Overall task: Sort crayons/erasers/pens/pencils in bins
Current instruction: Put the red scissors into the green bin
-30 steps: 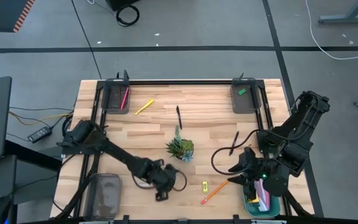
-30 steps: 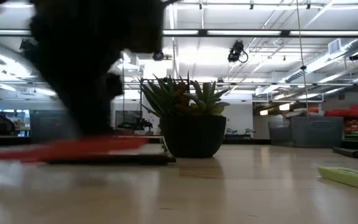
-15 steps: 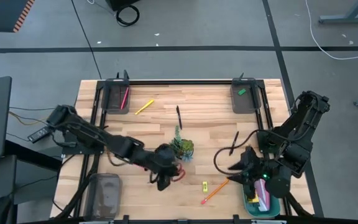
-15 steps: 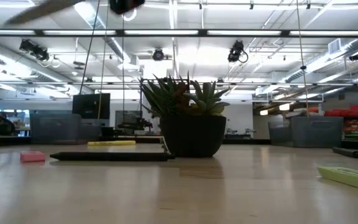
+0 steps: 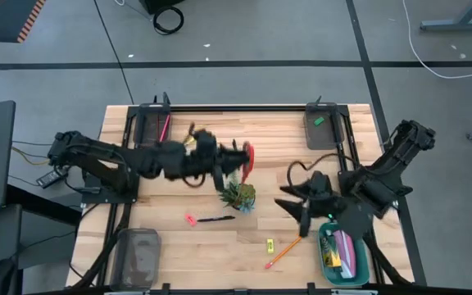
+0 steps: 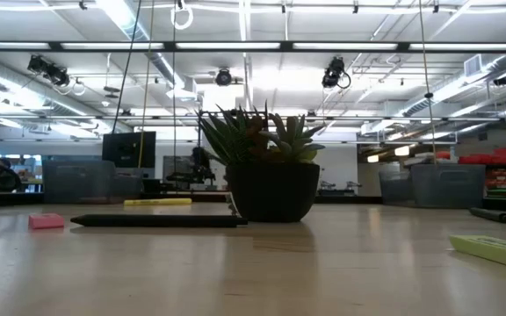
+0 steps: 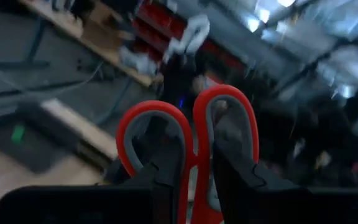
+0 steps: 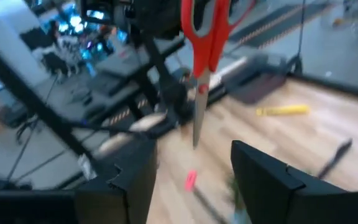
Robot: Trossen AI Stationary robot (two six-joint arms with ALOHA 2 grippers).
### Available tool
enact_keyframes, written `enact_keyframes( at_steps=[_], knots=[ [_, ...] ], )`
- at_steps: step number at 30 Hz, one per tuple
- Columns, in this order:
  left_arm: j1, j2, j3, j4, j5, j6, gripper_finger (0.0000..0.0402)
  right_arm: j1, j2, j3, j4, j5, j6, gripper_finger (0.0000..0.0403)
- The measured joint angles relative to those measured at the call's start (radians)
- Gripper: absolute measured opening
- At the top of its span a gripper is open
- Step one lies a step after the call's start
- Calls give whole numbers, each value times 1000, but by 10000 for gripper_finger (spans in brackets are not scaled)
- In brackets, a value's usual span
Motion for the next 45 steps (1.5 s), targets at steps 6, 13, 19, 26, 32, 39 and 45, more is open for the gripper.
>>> enact_keyframes(
  at_steps=[6, 13, 19, 26, 32, 39, 45],
  knots=[
    [54, 0, 0, 153, 101, -41, 77, -152, 0, 0, 151, -118, -156, 255],
    [83, -1, 0, 235, 246, -120, 77, -295, 0, 0, 275, -413, -178, 288],
    [100, -1, 0, 249, 297, -143, 77, -369, 0, 0, 390, -539, -228, 286],
    [117, -1, 0, 267, 296, -143, 77, -406, 0, 0, 391, -630, -215, 278],
    [116, 0, 0, 266, 297, -143, 77, -411, 0, 0, 391, -632, -213, 262],
    [117, 0, 0, 263, 294, -169, 77, -436, 0, 0, 404, -663, -209, 199],
    [117, 0, 1, 264, 290, -169, 79, -466, 0, 0, 427, -727, -216, 122]
  ],
)
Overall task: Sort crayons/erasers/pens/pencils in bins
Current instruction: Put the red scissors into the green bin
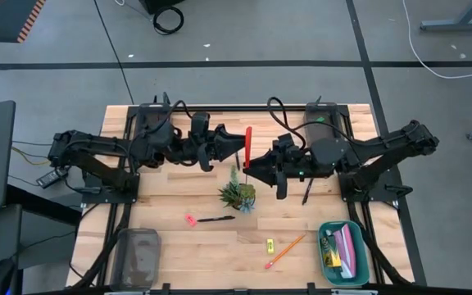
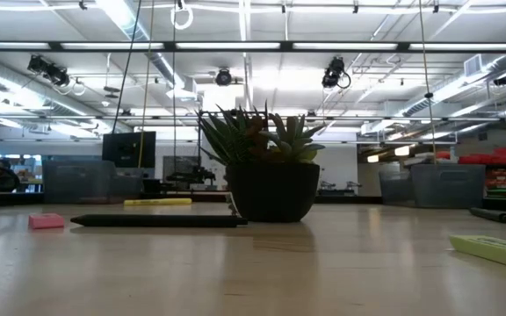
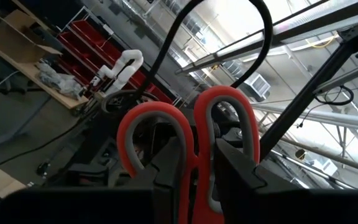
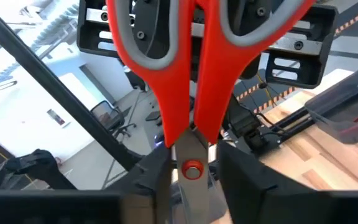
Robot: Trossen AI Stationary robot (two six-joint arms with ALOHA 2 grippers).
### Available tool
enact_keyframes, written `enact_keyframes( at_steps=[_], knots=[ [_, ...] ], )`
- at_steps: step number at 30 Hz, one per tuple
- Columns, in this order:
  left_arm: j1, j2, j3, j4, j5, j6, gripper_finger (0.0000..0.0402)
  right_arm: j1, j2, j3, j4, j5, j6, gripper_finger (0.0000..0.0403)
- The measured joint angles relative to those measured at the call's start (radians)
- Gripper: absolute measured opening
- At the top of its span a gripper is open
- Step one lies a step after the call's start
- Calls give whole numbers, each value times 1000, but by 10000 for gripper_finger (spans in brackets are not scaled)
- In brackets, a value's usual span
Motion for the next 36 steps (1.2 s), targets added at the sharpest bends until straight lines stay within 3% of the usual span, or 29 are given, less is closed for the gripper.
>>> enact_keyframes(
  at_steps=[4, 15, 24, 29, 36],
  knots=[
    [0, 0, 0, 1, -3, -1, 89, -9, 0, 0, 9, -2, -24, 67],
    [15, 0, 1, -23, 9, -34, 115, -13, -2, -1, 7, 6, -30, 67],
    [69, -81, -1, -204, 40, -42, 169, -29, -81, 2, 22, 47, -34, 67],
    [130, -163, 0, -354, 75, -7, 189, -28, -152, 0, -174, 43, 72, 67],
    [170, -221, 0, -420, 83, 56, 191, 45, -204, 0, -642, -108, 501, 67]
  ],
)
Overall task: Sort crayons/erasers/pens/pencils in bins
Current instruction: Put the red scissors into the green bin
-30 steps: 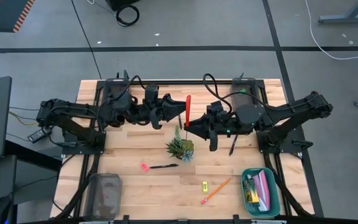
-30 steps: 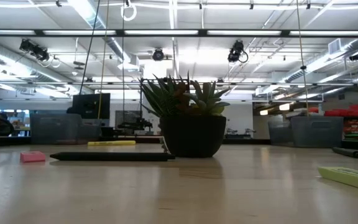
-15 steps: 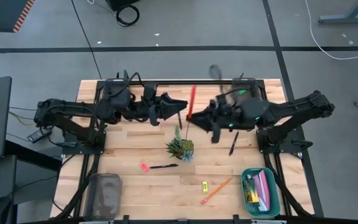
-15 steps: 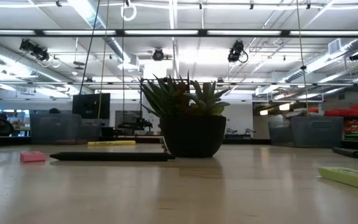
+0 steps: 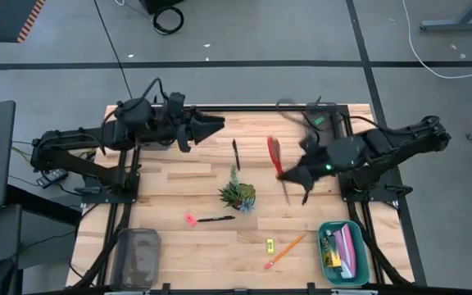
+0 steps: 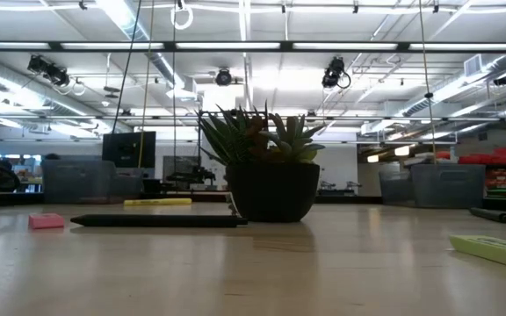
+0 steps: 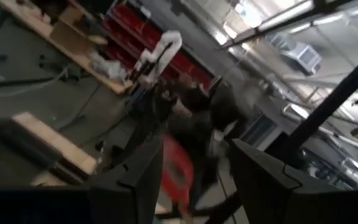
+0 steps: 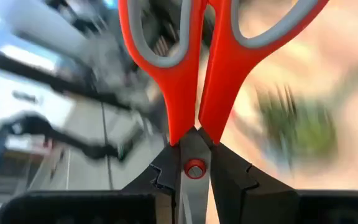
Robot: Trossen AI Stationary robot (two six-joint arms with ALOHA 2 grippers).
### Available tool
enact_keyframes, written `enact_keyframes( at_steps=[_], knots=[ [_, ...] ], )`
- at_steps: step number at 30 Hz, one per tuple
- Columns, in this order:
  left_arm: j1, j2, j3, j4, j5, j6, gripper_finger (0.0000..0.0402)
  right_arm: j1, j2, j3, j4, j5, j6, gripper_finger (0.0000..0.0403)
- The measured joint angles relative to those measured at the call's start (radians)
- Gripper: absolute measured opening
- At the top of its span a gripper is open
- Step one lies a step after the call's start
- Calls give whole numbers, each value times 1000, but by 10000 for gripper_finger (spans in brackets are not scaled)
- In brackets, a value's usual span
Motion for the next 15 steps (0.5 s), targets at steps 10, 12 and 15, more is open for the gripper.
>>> enact_keyframes(
  at_steps=[10, 12, 15],
  knots=[
    [2, 3, 0, -61, -2, 10, 191, 264, 6, 0, -456, -144, 591, 67],
    [2, 2, 0, -66, -4, 17, 191, 328, 20, 0, -514, -185, 690, 67],
    [2, 2, 0, -71, -4, 32, 188, 422, 47, 0, -589, -271, 814, 67]
  ],
)
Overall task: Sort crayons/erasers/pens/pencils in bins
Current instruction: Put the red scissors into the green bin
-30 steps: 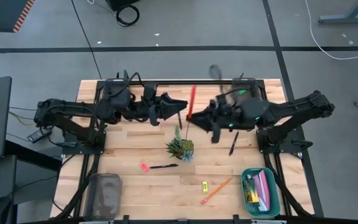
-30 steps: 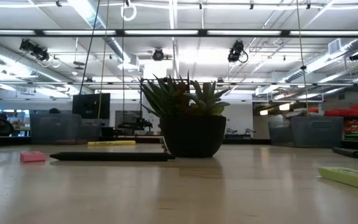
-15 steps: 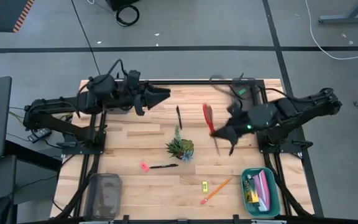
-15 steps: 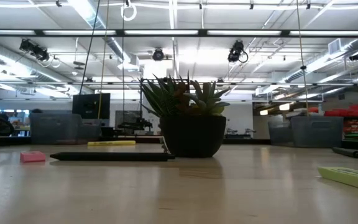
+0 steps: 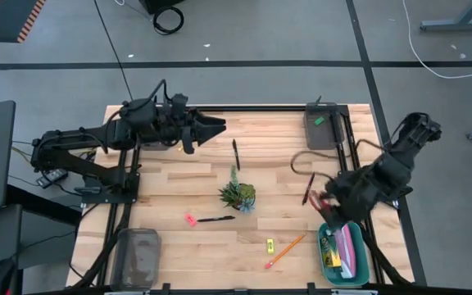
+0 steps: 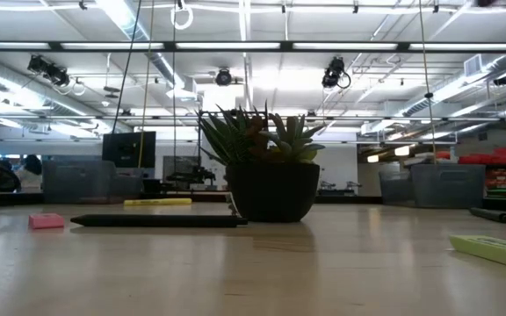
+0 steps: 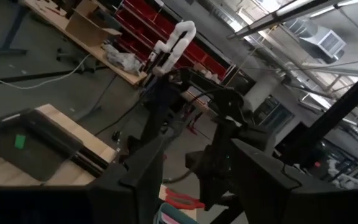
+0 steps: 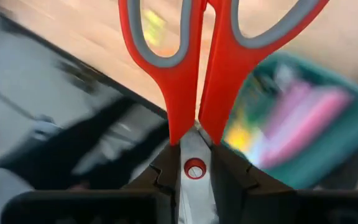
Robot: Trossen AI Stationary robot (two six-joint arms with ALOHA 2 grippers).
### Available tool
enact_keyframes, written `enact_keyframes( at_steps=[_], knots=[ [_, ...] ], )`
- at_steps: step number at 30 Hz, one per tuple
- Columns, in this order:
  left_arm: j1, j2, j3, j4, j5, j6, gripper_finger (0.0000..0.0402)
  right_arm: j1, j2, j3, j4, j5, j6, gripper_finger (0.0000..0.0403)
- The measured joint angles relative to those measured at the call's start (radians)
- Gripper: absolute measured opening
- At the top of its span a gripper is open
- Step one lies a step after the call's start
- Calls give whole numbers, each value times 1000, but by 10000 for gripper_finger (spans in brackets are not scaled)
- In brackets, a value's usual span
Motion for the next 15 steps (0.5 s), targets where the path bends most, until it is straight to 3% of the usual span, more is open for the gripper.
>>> enact_keyframes(
  at_steps=[4, 9, 15],
  knots=[
    [0, 0, 0, 1, 1, 3, 184, 111, 50, 0, -75, -95, 116, 84],
    [0, 2, 0, 1, -14, 3, 185, 210, 115, 0, -94, -97, 238, 77],
    [0, 2, 0, 2, -39, 3, 179, 271, 224, 0, -116, -108, 251, 83]
  ],
)
